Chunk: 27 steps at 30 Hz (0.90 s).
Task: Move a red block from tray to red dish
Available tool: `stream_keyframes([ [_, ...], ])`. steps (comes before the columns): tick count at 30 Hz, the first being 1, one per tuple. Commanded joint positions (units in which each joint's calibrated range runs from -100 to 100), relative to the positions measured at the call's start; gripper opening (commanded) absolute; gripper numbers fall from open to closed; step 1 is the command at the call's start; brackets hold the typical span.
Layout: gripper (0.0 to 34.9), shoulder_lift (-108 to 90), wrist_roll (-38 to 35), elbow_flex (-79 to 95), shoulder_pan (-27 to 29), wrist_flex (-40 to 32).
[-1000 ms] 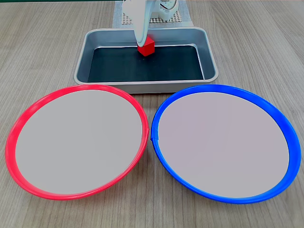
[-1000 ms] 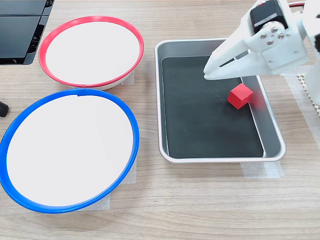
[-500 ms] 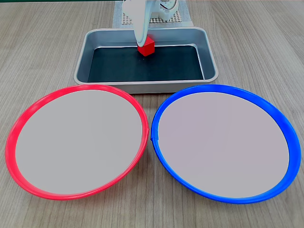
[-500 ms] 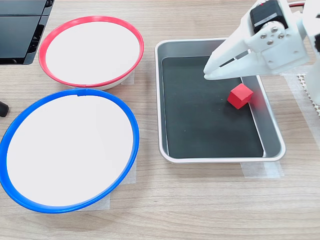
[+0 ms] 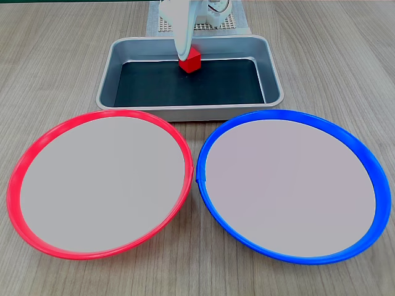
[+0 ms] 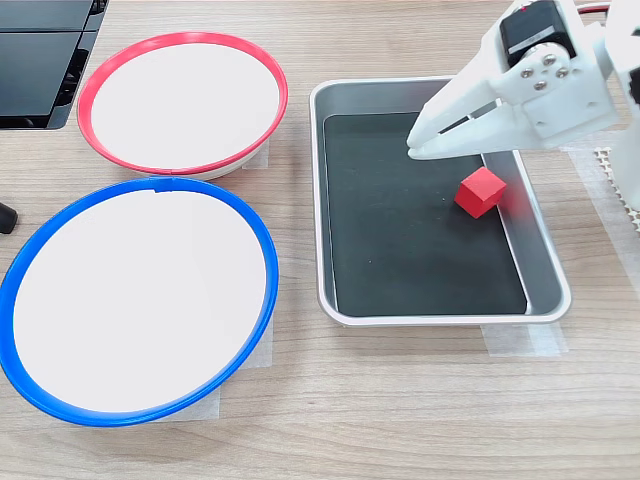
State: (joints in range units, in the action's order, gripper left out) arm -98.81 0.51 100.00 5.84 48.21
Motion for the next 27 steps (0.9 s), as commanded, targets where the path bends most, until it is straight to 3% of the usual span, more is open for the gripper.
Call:
stream_keyframes([
  [1,0.4,0.0,-0.7,-0.1,-2.1,-0.1],
  [5,3.5,10.7,-6.9,-8.8,-1.8,1.9],
  [6,3.3,17.0,-10.1,-14.6,-2.1,4.4],
  [7,0.3,24.9,-14.7,-22.5,-3.0,8.8],
  [11,0.1,41.8,-28.9,-42.3,-4.5,24.3],
  [14,0.1,49.1,-39.6,-52.0,-4.4,32.0],
  [17,0.3,53.8,-50.6,-56.1,-3.4,34.1],
  [20,5.6,58.7,-62.0,-55.3,-0.6,33.9],
  [27,15.7,65.8,-72.4,-55.1,4.3,32.8],
])
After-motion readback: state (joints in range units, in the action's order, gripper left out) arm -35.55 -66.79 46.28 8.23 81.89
